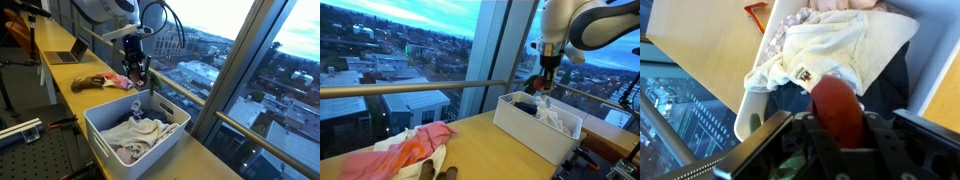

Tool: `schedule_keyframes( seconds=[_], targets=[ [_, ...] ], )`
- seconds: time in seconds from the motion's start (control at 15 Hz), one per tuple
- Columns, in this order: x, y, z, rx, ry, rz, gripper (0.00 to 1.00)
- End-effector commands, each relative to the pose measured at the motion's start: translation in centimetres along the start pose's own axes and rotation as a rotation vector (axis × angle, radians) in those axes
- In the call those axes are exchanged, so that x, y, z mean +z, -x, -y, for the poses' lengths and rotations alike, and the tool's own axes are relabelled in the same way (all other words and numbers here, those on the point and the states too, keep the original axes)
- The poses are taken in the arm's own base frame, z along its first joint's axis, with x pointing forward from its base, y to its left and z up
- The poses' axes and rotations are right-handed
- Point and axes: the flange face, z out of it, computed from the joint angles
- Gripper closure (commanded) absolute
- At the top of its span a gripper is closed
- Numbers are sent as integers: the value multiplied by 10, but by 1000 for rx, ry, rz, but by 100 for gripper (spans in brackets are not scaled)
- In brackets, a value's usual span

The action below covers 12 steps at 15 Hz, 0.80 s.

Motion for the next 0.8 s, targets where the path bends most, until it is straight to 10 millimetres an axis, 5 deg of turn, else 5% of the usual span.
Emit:
schedule_keyframes(
  seconds=[0.0,0.4,0.73],
  targets=[
    [15,15,3,18,-11,13,42],
    [20,20,4,40,-22,32,1],
    [-12,-17,44,13,-29,-24,0]
  ],
)
